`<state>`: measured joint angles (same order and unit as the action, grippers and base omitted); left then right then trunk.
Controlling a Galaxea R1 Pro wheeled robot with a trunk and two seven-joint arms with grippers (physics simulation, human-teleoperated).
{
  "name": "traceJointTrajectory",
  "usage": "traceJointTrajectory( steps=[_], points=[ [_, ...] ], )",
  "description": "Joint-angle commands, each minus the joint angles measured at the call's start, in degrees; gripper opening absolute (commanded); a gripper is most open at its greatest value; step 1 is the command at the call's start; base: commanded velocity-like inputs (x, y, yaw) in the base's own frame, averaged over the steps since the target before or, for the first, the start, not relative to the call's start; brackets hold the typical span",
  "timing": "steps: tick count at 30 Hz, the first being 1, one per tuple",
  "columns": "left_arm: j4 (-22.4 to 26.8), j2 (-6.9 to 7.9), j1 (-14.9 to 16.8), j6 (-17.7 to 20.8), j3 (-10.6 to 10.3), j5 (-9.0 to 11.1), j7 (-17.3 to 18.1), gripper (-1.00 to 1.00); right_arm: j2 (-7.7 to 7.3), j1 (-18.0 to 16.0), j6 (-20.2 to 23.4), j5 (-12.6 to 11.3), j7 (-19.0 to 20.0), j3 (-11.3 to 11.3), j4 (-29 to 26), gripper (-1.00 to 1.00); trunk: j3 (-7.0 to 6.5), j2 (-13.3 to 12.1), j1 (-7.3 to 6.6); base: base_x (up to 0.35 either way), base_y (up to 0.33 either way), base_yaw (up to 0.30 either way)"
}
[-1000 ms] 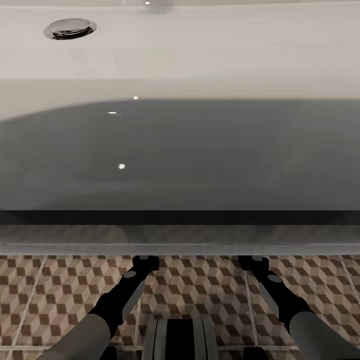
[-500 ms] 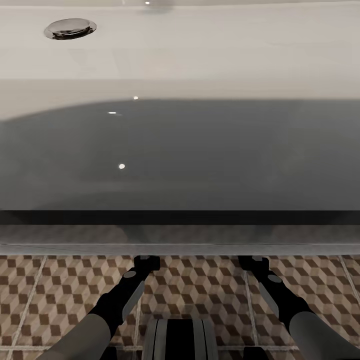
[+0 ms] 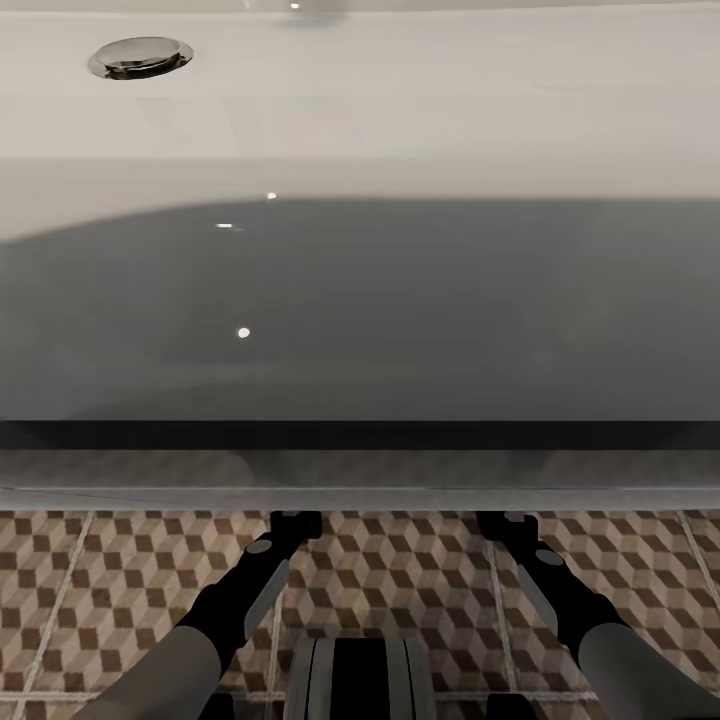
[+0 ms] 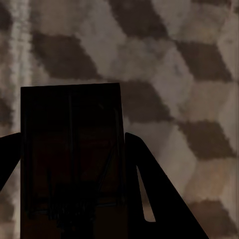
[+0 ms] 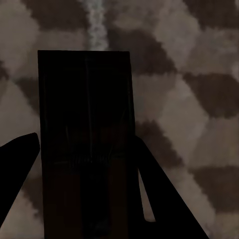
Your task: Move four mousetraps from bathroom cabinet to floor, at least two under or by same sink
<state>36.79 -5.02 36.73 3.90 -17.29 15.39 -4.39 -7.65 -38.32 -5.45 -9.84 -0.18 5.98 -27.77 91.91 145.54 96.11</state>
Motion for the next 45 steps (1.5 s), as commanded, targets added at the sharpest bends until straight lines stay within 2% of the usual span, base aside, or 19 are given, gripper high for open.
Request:
traceJointTrajectory(
  steps=[1,18,28,45],
  points=[
    [0.1,0.04,0.0,0.0,0.0,-0.2,-0.1,-1.0,0.0,0.0,0.0,0.0,0.0,0.0,0.0,-1.0,0.0,0.0,0.0,0.0,0.0,0.0],
    [0.9,-0.07,0.0,0.0,0.0,-0.2,-0.3,-1.0,0.0,0.0,0.0,0.0,0.0,0.0,0.0,-1.0,0.0,0.0,0.0,0.0,0.0,0.0],
    [0.9,-0.08,0.0,0.0,0.0,-0.2,-0.4,-1.0,0.0,0.0,0.0,0.0,0.0,0.0,0.0,-1.0,0.0,0.0,0.0,-0.164,0.0,0.0],
    [0.9,-0.14,0.0,-0.7,0.0,-0.2,-0.4,-1.0,0.0,0.0,0.0,0.0,0.0,0.0,0.0,-1.0,0.0,0.0,0.0,-0.009,0.0,0.0]
  ],
)
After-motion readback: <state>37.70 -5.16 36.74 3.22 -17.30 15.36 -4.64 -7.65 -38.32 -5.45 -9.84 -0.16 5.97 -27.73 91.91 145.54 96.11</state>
